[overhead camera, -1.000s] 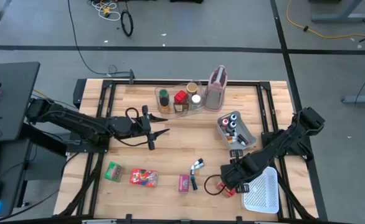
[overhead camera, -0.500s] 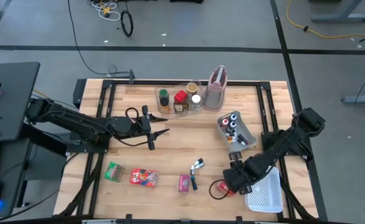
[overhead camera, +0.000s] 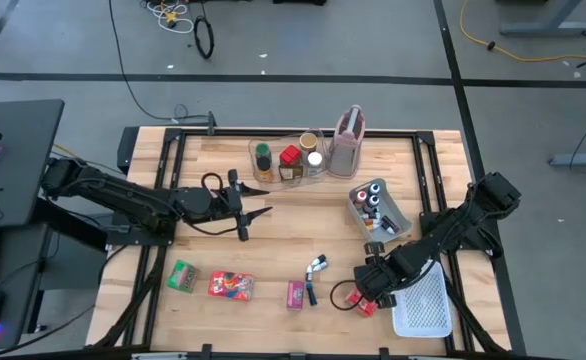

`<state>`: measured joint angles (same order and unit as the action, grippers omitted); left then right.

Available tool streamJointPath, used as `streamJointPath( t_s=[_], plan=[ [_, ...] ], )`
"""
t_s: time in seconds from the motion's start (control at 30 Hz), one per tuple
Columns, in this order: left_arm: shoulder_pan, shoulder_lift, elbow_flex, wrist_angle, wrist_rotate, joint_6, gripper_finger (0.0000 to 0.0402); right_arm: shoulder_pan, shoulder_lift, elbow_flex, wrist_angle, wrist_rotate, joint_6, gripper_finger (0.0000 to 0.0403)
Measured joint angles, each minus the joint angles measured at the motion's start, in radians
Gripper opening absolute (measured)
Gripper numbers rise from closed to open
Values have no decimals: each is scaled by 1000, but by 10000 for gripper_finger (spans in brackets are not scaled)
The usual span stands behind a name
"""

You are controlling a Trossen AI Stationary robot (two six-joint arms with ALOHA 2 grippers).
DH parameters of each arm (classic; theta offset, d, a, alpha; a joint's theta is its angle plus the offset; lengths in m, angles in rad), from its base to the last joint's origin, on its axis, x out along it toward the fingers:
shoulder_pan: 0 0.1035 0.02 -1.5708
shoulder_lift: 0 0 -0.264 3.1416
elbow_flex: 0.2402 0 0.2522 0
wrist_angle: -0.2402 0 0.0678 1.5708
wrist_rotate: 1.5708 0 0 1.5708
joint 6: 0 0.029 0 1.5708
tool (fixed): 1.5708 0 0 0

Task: Pick & Place Kitchen Items
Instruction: Put the small black food coloring bottle into the gray bin

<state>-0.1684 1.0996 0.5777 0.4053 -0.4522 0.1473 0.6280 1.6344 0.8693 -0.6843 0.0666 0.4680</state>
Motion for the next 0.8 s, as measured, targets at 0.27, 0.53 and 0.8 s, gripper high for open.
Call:
streamJointPath(
  t_s=[0.27, 0.53, 0.8],
  plan=[
    [0, 0, 0, 4, 0, 29, 194, -2, -2, -34, -20, 5, 46, 181],
    [0, 0, 0, 4, 0, 49, 194, -6, -2, -35, -22, 5, 96, 149],
    [0, 0, 0, 4, 0, 46, 194, -6, -2, -31, -25, -8, 100, 65]
  ],
)
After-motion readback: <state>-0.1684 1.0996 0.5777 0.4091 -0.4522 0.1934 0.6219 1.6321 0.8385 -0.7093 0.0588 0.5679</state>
